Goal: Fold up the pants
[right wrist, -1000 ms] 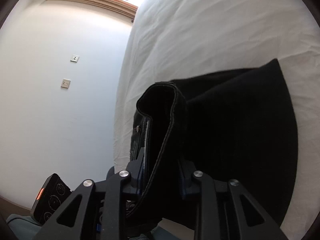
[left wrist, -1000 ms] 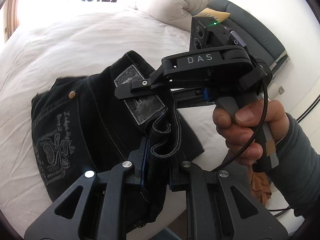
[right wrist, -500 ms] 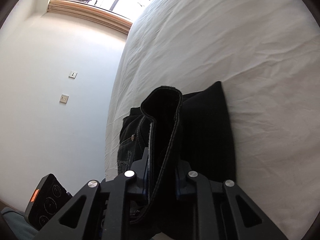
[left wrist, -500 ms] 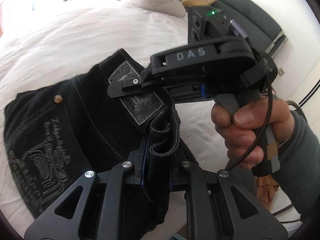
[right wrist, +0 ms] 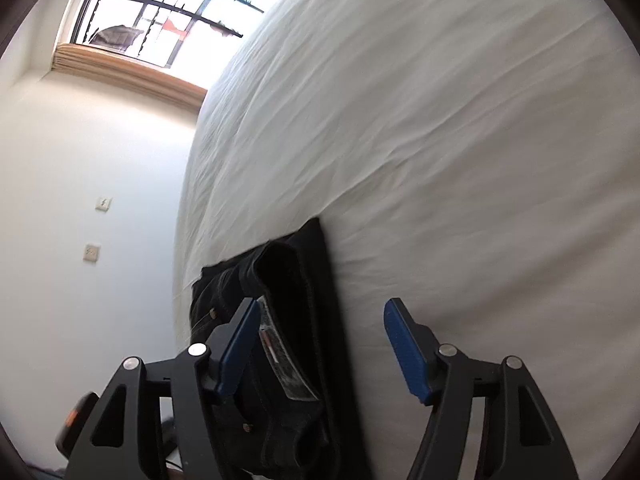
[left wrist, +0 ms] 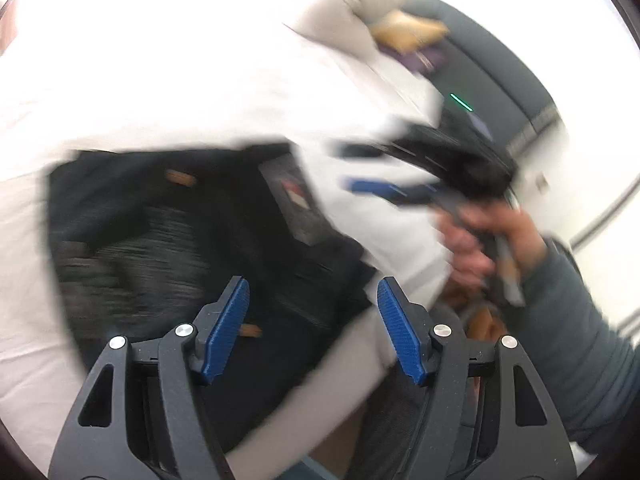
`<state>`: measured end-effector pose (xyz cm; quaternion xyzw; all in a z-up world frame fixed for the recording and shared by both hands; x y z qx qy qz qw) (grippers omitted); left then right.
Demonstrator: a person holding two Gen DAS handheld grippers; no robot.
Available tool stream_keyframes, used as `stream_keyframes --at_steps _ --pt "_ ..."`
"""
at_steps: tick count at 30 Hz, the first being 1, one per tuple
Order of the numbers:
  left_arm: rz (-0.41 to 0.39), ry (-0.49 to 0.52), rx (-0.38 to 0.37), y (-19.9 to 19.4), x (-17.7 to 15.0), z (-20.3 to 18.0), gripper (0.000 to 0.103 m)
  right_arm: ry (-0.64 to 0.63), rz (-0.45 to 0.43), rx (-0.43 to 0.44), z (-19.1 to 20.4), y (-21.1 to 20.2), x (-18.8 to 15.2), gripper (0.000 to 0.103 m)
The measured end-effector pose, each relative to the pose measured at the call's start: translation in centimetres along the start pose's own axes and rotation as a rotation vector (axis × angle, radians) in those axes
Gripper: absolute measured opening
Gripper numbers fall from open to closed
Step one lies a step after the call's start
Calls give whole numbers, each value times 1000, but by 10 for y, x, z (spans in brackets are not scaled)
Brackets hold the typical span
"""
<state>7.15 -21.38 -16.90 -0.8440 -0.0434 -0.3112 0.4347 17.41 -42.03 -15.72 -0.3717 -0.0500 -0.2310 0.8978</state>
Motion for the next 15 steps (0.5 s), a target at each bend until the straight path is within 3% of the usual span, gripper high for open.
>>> stream_keyframes --at_steps 3,6,8,9,10,12,14,15 --pt "-46 -79 66 -16 8 42 65 -61 -10 136 35 -24 -21 68" --pt "-49 -151 97 -12 5 75 65 -192 68 221 79 -13 -60 68" --pt "-3 -147 139 8 -3 89 65 -221 127 205 80 6 -81 68" --pt "25 -156 148 19 -7 96 65 -200 163 151 68 24 -90 68" --pt "44 -167 144 29 -15 101 65 -157 194 84 52 40 -97 59" --pt "47 -132 169 35 -19 99 65 -66 186 76 29 50 -99 31" --pt "43 -136 160 27 -15 92 65 1 168 101 25 38 -95 31" --pt "23 -159 134 20 -14 92 65 -22 152 81 30 30 -93 43"
Point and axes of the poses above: each gripper's, at about its wrist camera, not at the fingertips, and y roughly the way its jaws point, z to its left, x to its top, the point moved 5 cm from there along y, roughly the way its jaws point, and after that the axes turned 2 degrees about y, right-handed, at the moved point
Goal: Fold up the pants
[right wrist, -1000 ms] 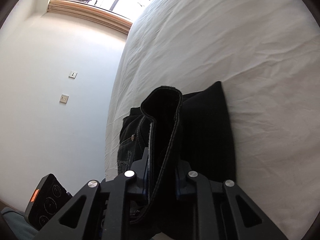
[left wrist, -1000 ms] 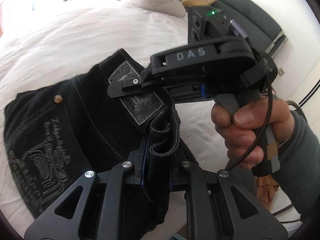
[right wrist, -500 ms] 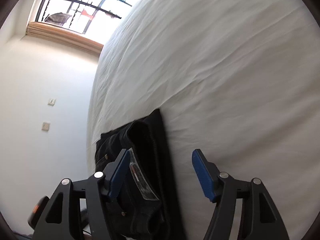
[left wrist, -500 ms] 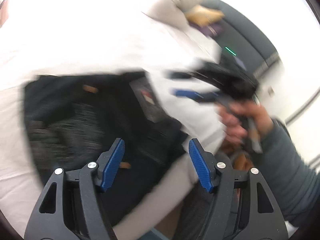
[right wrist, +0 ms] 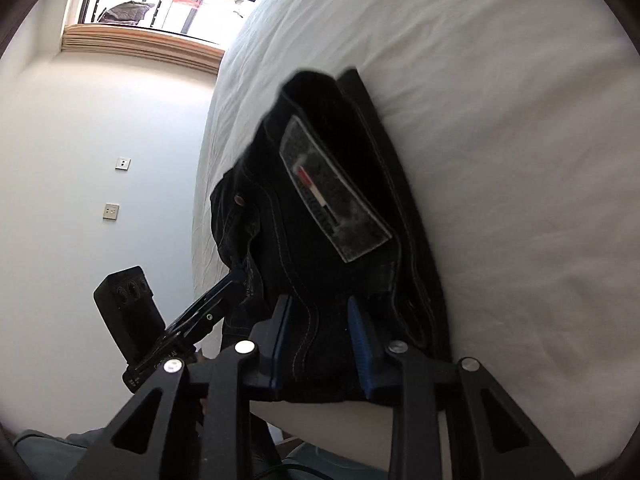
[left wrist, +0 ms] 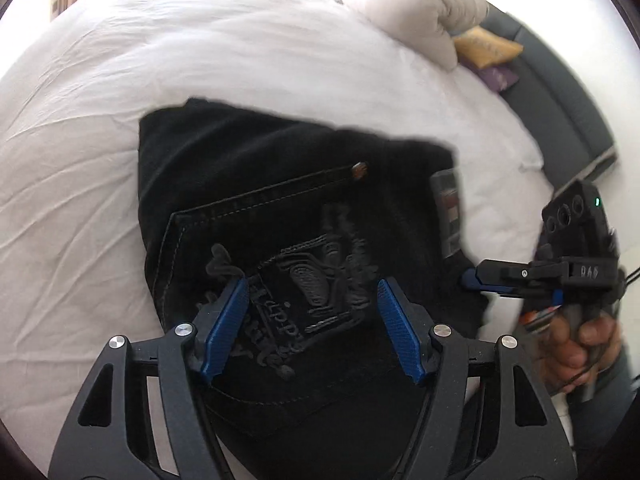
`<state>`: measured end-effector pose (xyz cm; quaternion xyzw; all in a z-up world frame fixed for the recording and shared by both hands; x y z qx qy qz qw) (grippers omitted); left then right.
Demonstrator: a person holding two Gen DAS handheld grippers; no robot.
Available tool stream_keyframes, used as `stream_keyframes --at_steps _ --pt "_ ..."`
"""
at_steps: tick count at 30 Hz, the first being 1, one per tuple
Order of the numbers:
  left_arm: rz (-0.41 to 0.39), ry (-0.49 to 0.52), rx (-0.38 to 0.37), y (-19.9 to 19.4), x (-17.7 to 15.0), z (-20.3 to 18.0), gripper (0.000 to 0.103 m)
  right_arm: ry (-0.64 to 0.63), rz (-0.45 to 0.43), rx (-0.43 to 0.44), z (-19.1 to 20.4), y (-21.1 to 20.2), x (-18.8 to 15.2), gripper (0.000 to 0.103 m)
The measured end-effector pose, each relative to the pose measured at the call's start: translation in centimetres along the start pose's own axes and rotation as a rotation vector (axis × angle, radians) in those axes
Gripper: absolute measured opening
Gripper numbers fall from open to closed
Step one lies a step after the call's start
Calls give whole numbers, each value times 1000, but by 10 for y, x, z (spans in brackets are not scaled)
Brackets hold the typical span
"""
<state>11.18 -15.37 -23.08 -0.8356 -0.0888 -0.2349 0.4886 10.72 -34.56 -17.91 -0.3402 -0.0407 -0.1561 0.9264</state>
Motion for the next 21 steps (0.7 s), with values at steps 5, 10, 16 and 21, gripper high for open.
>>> stream_keyframes --at_steps 5,10,16,21 --pt "-100 -27 37 -31 20 12 66 -117 -125 -30 38 -40 7 74" --pt "-49 -149 66 -28 28 71 66 -82 -103 -99 19 -37 16 74" --pt "30 -125 72 17 48 81 66 -45 -18 -165 -22 -14 19 74" --pt "77 -129 94 39 61 82 71 -79 -9 -182 -12 -14 16 74"
Point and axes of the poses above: each gripper's, at about its wrist camera, not at the fingertips, and y roughly the way its jaws point, z to its left, x to its top, the point moved 5 cm from there along y, roughly the way its jaws point, and after that the axes turned 2 degrees about y, right-handed, at the moved point
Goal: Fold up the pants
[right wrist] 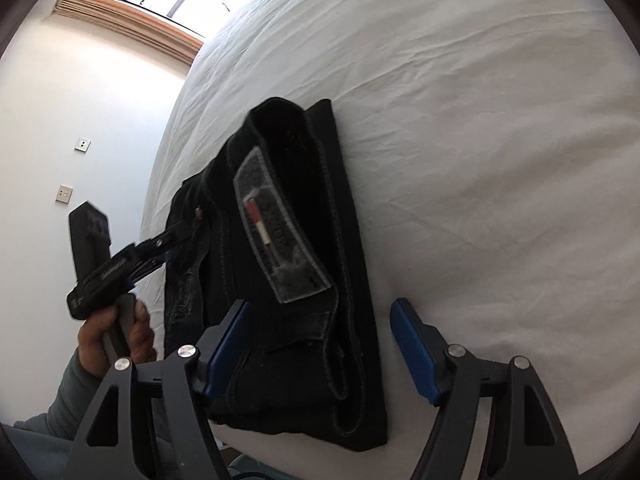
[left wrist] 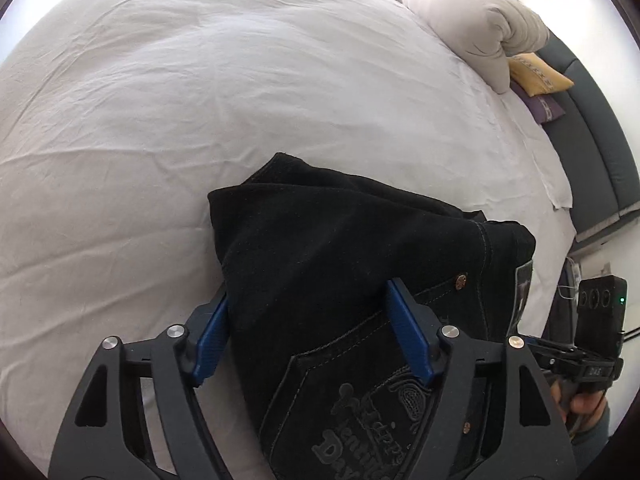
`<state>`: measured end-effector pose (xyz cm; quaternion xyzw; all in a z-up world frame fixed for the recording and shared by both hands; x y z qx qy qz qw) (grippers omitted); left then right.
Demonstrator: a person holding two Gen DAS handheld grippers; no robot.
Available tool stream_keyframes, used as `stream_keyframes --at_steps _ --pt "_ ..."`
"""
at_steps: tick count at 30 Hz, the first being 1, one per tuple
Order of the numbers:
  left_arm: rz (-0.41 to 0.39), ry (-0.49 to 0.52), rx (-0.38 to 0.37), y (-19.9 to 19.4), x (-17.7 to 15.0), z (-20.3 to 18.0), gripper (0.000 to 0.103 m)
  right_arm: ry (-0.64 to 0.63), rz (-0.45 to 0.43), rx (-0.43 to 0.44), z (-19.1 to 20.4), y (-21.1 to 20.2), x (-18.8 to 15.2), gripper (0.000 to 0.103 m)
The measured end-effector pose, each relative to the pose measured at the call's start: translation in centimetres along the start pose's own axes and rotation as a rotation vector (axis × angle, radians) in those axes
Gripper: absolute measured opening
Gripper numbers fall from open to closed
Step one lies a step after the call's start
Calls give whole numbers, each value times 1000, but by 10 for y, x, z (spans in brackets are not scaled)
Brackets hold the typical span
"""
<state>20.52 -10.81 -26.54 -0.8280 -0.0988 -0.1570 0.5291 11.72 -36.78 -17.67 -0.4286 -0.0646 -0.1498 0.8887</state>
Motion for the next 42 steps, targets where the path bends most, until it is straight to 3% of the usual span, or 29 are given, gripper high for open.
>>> stream_keyframes --at_steps 4,7,9,15,19,21,25,29,36,42 --pt "-4 -7 -7 -25 -16 6 71 2 -9 47 -2 -12 6 74" --pt "37 -66 -3 -39 -46 16 71 13 -4 64 -8 -6 18 74" --pt "58 -52 -12 -43 -60 7 71 21 17 98 -8 4 25 74" --pt "87 3 -25 -35 -81 -13 70 -9 60 66 5 30 28 68" --pt "85 -10 -40 -34 -78 -15 44 0 45 11 5 30 25 41" --pt "77 10 -42 -37 -77 -21 34 -27 27 -25 10 27 21 35" --pt "46 59 -40 -49 -73 -34 21 -102 -16 -121 26 16 12 23" --pt "29 14 -97 -63 -69 -26 18 -184 -60 -184 50 3 6 21" --pt "-109 35 -104 -131 -23 -14 17 -278 -136 -151 104 -21 14 20" --pt "-165 80 -22 -158 32 21 17 -332 -179 -95 145 -14 61 20"
Point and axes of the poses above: each gripper's, at about its wrist camera, not at the fingertips, and y roughly the way its jaws point, z to its left, x to its top, the point moved 5 cm from there along y, roughly the way its jaws point, and after that the axes turned 2 degrees about y, right-handed, at the moved point
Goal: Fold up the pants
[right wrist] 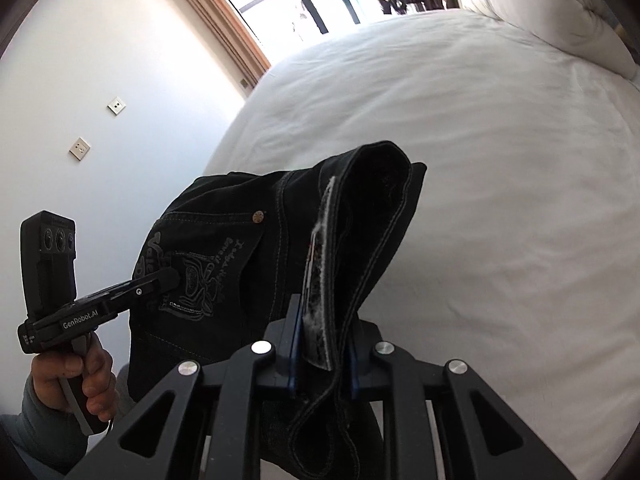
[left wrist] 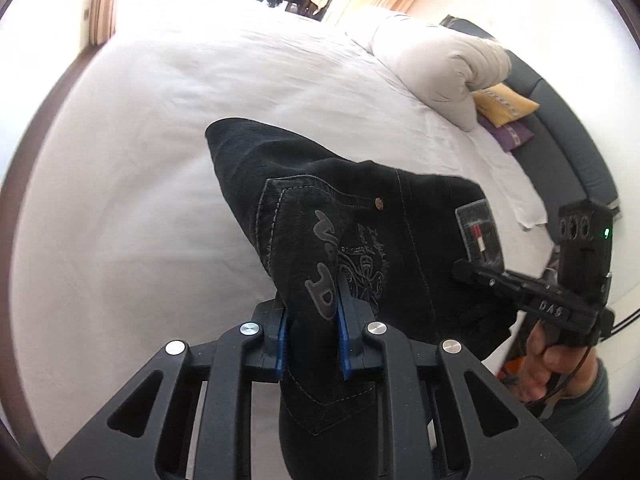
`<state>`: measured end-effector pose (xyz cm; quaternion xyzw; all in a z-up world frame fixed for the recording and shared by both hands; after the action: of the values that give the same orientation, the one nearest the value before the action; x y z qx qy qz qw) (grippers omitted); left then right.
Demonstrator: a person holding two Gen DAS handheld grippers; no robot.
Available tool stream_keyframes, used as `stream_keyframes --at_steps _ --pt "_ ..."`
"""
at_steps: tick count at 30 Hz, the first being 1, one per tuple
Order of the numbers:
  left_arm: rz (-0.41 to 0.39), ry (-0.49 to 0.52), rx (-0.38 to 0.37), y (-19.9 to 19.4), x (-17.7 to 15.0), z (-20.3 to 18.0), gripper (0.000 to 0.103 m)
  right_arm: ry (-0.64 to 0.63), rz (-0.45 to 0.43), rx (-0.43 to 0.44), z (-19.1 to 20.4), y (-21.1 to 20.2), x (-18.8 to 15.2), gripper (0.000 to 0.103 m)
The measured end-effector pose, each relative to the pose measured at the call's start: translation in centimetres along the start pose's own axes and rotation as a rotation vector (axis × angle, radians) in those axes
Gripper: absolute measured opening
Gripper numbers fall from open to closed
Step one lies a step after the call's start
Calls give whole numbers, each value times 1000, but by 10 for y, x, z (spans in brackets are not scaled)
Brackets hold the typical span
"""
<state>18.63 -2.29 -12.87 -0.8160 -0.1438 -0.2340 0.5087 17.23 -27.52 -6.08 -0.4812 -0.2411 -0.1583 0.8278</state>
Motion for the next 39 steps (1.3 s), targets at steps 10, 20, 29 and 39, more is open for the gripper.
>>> stream_keyframes --at_steps 10,20,29,39 --pt "46 -24 110 53 34 94 18 -32 63 9 6 94 55 20" --pt "28 -104 178 79 5 136 67 143 87 -18 -54 133 37 62" --pt "-414 104 425 -92 -20 69 86 88 -222 -147 -22 6 28 75" --pt "-939 385 626 -295 -65 -68 103 -204 -934 -299 101 -205 12 103"
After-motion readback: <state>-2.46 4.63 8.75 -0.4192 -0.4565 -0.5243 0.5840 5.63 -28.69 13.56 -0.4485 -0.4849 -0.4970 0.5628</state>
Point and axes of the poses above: each gripper's, at about its wrist camera, not at the fingertips, and y roughly the way its jaws point, z to its left, x to its top, the point moved 5 cm from there along y, roughly the way its jaws point, and after that the axes turned 2 degrees about y, right-handed, at the moved point
